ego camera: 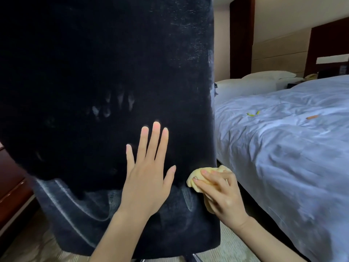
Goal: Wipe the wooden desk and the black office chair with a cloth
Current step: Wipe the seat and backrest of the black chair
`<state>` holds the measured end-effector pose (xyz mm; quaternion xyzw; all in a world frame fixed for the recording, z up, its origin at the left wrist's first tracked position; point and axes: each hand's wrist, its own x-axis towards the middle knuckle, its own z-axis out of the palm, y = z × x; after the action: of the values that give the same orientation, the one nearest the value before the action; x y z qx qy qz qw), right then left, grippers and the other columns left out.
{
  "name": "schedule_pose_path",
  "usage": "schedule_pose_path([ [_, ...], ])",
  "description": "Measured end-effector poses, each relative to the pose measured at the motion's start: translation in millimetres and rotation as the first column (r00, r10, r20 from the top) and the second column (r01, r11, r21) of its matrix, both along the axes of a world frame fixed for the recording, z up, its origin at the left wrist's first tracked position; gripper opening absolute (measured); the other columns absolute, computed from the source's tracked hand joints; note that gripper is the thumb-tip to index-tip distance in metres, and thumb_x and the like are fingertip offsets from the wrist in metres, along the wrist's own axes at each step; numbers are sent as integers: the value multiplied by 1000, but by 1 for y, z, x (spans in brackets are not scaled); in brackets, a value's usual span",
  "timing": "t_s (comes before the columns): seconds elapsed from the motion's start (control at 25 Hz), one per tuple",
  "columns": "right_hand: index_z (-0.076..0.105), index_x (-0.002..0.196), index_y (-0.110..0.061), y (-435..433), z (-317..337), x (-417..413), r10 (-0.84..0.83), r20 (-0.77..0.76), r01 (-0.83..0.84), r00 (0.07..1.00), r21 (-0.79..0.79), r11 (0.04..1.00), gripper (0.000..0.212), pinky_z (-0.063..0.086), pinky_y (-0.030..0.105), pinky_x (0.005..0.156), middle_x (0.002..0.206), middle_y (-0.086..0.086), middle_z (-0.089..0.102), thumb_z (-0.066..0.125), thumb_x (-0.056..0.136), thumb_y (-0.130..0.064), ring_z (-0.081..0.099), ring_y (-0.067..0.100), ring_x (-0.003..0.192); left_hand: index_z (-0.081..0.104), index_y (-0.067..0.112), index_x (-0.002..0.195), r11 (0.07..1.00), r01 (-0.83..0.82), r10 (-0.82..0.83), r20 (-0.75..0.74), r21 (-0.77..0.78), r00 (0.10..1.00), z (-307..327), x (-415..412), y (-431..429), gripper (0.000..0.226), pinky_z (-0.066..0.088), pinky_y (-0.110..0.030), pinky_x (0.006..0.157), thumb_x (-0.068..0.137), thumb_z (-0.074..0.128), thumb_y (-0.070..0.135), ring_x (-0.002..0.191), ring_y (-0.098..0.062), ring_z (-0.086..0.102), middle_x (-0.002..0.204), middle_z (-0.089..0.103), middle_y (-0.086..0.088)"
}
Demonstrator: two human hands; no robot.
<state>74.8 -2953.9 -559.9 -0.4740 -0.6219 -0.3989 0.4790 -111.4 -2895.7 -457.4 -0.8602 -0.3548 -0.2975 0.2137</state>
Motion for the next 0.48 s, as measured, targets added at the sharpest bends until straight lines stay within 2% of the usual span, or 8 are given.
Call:
schedule_pose_path([
  [0.12, 67, 110, -18, 3, 31, -3, -14, -30, 16, 999, 53, 998, 31, 42, 44, 82, 118, 1, 50, 53, 86, -5, 45, 22, 93, 9, 16, 153, 999, 46, -46, -21, 1, 999, -2, -11, -2, 74, 20, -52, 115, 92, 45, 37, 148, -20, 0, 161, 0, 0],
  [0.24, 72, 106, -9, 18, 84, -17, -29, -90, 40, 996, 129, 991, 34, 42, 44, 83, 118, 8, 61, 59, 79, 7, 47, 27, 95, 18, 15, 152, 1000, -13, 13, -19, 6, 1000, -11, -28, -3, 70, 27, -55, 112, 92, 49, 37, 146, -26, 11, 160, 10, -3],
  [0.32, 72, 104, -5, 32, 122, -30, -23, -80, 38, 997, 191, 981, 28, 42, 40, 82, 113, 13, 64, 63, 81, 7, 49, 29, 92, 19, 14, 152, 997, -81, 81, -11, 11, 997, -19, -45, -2, 66, 28, -56, 111, 94, 41, 39, 146, -28, 15, 160, 13, -5],
  [0.48, 75, 96, -6, 61, 184, -68, 54, 11, -54, 998, 327, 944, 20, 41, 39, 79, 106, 12, 68, 61, 85, 1, 53, 28, 90, 22, 12, 151, 981, -195, 195, -3, -17, 981, -30, -77, 1, 67, 31, -57, 108, 91, 31, 42, 145, -30, 19, 159, 14, -7],
])
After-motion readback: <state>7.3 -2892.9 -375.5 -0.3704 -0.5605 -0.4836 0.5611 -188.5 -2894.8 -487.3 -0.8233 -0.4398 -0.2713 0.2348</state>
